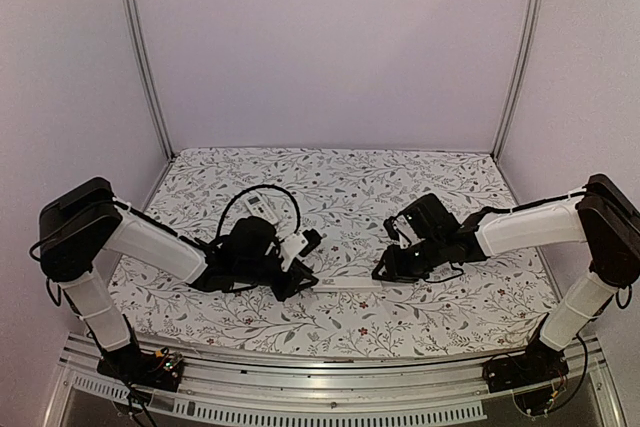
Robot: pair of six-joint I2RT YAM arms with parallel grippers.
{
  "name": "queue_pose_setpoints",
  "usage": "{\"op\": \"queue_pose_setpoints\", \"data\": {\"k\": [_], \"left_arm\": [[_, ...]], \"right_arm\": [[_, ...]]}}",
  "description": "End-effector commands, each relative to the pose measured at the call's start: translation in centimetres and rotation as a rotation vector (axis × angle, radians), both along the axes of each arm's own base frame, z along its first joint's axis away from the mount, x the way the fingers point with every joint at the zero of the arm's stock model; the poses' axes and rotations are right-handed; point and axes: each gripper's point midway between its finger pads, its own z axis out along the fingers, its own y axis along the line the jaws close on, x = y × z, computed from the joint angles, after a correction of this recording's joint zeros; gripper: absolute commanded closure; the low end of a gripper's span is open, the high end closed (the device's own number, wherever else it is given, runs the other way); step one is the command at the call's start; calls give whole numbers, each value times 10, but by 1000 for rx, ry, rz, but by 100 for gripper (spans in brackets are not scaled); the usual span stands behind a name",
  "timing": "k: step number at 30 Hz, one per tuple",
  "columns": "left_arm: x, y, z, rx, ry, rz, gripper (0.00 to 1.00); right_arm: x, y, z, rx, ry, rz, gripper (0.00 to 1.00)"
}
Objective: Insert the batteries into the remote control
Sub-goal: Load the battery cover onto the remote control without the battery cover.
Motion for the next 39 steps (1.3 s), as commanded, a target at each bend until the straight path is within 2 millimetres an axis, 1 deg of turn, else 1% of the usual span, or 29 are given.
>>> {"op": "queue_pose_setpoints", "data": {"k": [1, 8, 22, 34, 39], "left_arm": [[-5, -6, -4, 17, 3, -22, 74], [-7, -8, -5, 20, 7, -32, 74], [-9, -11, -10, 32, 20, -51, 74], [-7, -7, -7, 29, 6, -26, 74], [-7, -5, -1, 12, -6, -21, 74]], "right_arm": [[-6, -2, -8, -4, 22, 1, 72], [-8, -6, -16, -22, 37, -2, 72], [-8, 2, -14, 12, 39, 13, 73], [0, 10, -17, 8, 32, 30, 74], [2, 10, -15, 10, 24, 24, 74]]}}
